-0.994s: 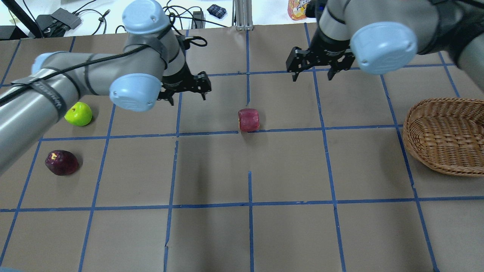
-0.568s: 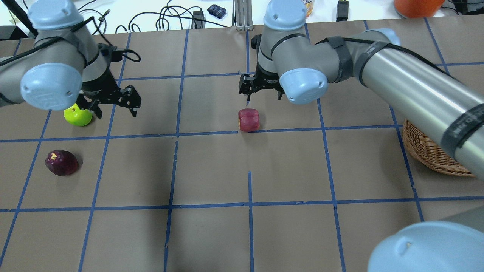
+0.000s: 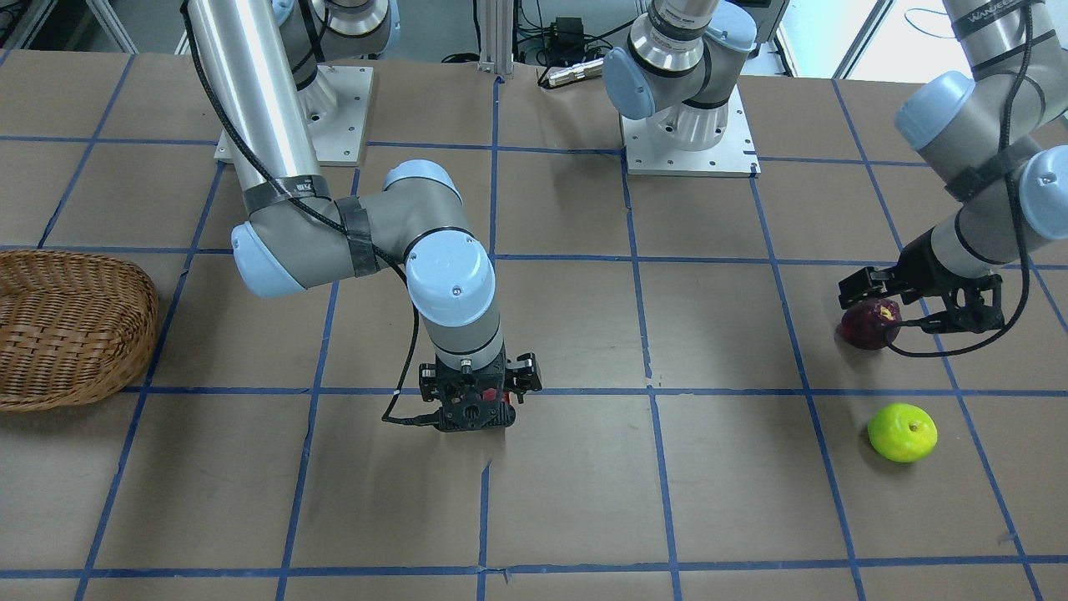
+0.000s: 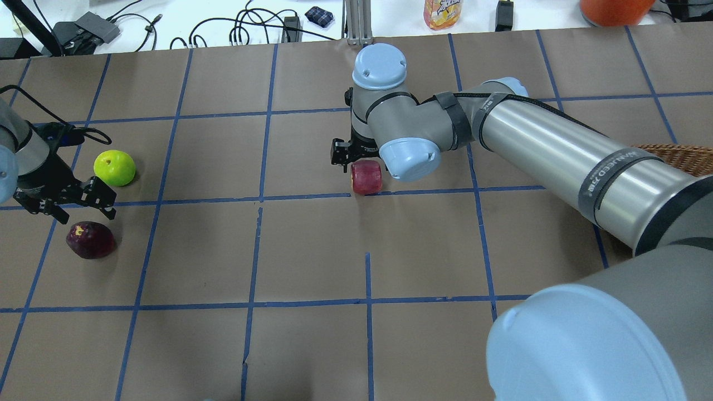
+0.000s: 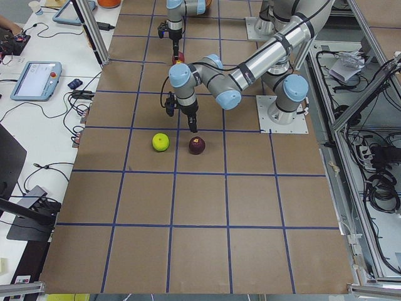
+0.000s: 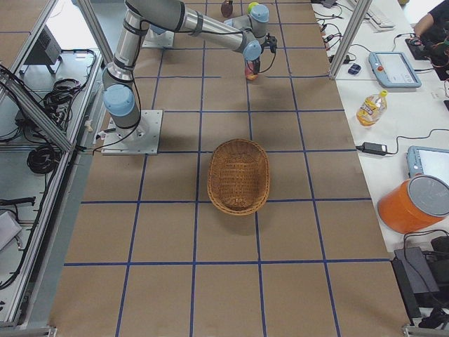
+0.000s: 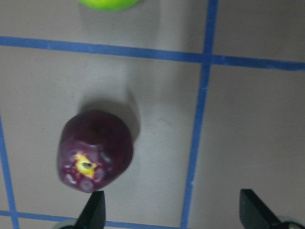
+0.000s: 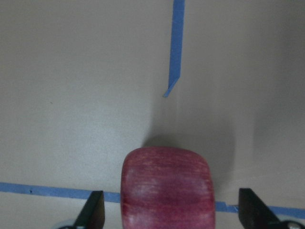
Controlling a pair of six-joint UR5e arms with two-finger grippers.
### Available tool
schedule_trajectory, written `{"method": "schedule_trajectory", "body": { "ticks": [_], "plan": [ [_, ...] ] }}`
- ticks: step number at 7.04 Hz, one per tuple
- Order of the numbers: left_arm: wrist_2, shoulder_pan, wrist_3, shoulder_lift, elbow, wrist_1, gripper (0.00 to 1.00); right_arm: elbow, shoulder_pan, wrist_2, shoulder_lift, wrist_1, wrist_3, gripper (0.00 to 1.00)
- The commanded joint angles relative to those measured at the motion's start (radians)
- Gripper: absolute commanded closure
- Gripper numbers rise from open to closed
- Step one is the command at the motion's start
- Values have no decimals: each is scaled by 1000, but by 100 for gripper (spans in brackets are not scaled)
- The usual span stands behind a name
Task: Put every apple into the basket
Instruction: 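Carry the red apple into the basket while the left gripper grasps the dark apple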
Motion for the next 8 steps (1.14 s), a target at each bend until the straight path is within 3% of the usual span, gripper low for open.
{"method": "schedule_trajectory", "body": {
  "ticks": [1, 2, 3, 5, 6, 8],
  "plan": [
    [-1, 82, 169, -21, -34, 93, 0, 0, 3, -1, 15, -14, 0, 59],
    [-4, 99, 172, -41, -34, 110, 0, 0, 3, -2, 13, -14, 0, 73],
    [-4, 99, 200, -60, -34, 127, 0, -9, -1, -5, 4, -4, -6, 79],
    [-46, 100, 203, -101, -34, 130, 0, -6, -89, -57, -103, 75, -40, 78],
    [-50, 103, 203, -118, -37, 130, 0, 6, -208, -83, -152, 137, -71, 78],
    [-48, 123, 201, -133, -81, 188, 0, 15, -443, -100, -244, 281, -417, 76]
  ]
}}
